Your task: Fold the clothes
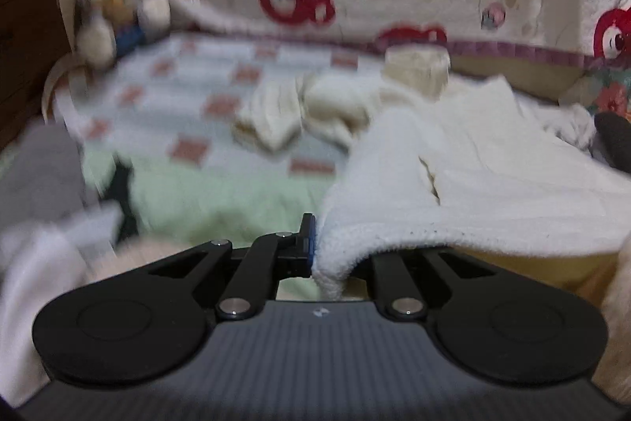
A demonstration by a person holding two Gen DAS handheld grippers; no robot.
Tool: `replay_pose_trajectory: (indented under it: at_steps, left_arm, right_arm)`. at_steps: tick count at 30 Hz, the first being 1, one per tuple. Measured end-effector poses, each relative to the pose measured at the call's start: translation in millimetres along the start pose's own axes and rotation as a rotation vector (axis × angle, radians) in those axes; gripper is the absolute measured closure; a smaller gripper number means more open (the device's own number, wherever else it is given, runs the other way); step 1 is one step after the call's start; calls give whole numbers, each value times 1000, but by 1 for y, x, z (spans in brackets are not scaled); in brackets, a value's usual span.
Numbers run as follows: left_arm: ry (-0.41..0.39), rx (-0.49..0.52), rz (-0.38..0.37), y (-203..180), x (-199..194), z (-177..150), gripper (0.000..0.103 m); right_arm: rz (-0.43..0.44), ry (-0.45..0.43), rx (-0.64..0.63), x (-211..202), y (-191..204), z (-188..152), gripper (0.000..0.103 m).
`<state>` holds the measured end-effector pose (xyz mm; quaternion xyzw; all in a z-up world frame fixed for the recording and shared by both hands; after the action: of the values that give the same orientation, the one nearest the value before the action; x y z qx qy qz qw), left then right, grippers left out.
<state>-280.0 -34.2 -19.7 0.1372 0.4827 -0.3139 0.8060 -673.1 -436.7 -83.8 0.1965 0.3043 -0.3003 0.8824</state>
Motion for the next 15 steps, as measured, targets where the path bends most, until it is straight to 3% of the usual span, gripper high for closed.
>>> replay_pose_trajectory:
  at_steps: [4,10,15]
  left_arm:
    - [91,-7,-15,-4,25,-14,96]
    - [108,-21,-39,-2,22,-20,96]
    - [143,50,17,-13,28,-29,96]
  right_arm:
    - [-5,106,13,22,-5,-30,97]
    - [6,126,22,25,-10,-35,97]
    - [-6,168,36,26,-11,-46,97]
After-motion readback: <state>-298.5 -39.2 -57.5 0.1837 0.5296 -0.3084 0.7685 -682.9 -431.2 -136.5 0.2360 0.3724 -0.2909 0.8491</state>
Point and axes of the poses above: each gripper's, at about its wrist camera, not at the fingertips, and x roughly the way its jaws point, y to its left, z to its top, the point moved 2 cm from there along x, roughly the way its jaws point, and after that the axes turned 14 degrees about y, right-handed, at the moved point
